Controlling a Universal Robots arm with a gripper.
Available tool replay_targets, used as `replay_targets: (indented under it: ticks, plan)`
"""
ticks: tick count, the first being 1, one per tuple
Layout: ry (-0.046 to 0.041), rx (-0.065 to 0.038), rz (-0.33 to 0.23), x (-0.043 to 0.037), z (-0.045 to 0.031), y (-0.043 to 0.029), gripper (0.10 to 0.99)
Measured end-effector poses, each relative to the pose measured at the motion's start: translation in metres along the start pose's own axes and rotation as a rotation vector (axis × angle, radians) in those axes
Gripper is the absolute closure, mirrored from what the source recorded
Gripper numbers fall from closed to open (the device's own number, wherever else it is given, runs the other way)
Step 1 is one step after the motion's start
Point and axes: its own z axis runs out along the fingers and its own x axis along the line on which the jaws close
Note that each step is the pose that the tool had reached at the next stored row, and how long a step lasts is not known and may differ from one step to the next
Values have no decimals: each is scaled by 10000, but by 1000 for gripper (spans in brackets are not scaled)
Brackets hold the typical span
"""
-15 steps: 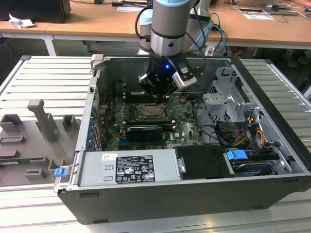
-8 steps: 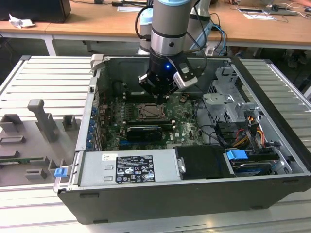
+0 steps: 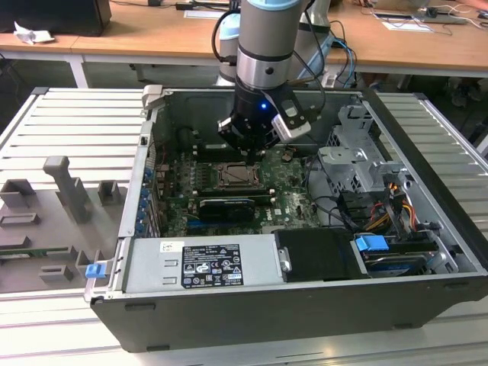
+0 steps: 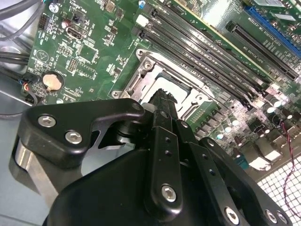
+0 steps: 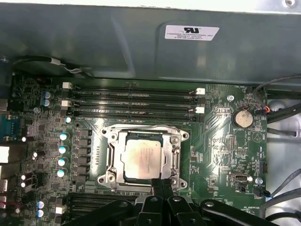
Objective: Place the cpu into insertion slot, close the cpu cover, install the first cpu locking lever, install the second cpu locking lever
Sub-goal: 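Install the second cpu locking lever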
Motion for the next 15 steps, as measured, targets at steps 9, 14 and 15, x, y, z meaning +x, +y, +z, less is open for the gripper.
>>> replay_targets:
  ticks: [9,14,15]
  plan:
    - [107,-9,-72,-8,17,-98,980]
    - [123,-46,-304,168,97,-177,980]
    - [123,-48,-307,192,98,-182,980]
